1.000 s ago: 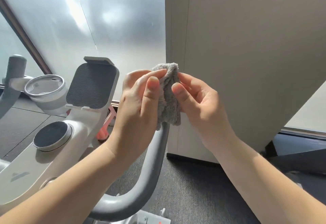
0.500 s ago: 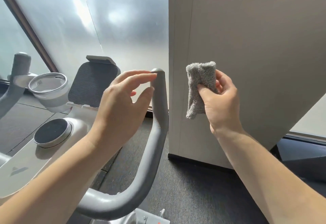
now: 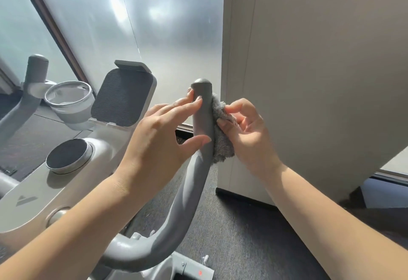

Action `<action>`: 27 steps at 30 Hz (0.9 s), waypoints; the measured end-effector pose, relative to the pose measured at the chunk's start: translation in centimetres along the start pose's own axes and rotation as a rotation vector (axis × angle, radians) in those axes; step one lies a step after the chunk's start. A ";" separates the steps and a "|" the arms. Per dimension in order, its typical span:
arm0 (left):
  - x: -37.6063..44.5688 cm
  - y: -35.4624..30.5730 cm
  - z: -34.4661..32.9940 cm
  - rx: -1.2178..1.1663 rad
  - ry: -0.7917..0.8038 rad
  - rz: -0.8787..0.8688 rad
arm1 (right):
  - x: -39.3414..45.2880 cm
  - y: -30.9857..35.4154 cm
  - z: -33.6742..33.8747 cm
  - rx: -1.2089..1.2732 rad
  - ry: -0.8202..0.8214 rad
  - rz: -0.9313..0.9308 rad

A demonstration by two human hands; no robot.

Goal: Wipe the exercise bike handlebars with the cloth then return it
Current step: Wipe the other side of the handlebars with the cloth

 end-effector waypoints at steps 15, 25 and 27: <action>0.0 0.3 -0.5 0.034 -0.034 -0.022 | 2.9 0.1 0.0 0.078 -0.073 -0.028; -0.2 0.0 -0.6 0.017 -0.058 -0.055 | 2.8 -0.4 0.1 0.210 -0.066 -0.080; -0.3 0.2 -0.7 0.013 -0.032 -0.055 | 3.7 0.4 0.2 0.161 -0.033 -0.059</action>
Point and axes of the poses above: each hand's wrist, its own x-axis towards the middle knuckle, its own z-axis out of the back of the hand, y = z × x, the point moved 4 cm from there along x, towards the middle knuckle, and after that the axes turned 10 degrees about y, right-handed, at the moved point
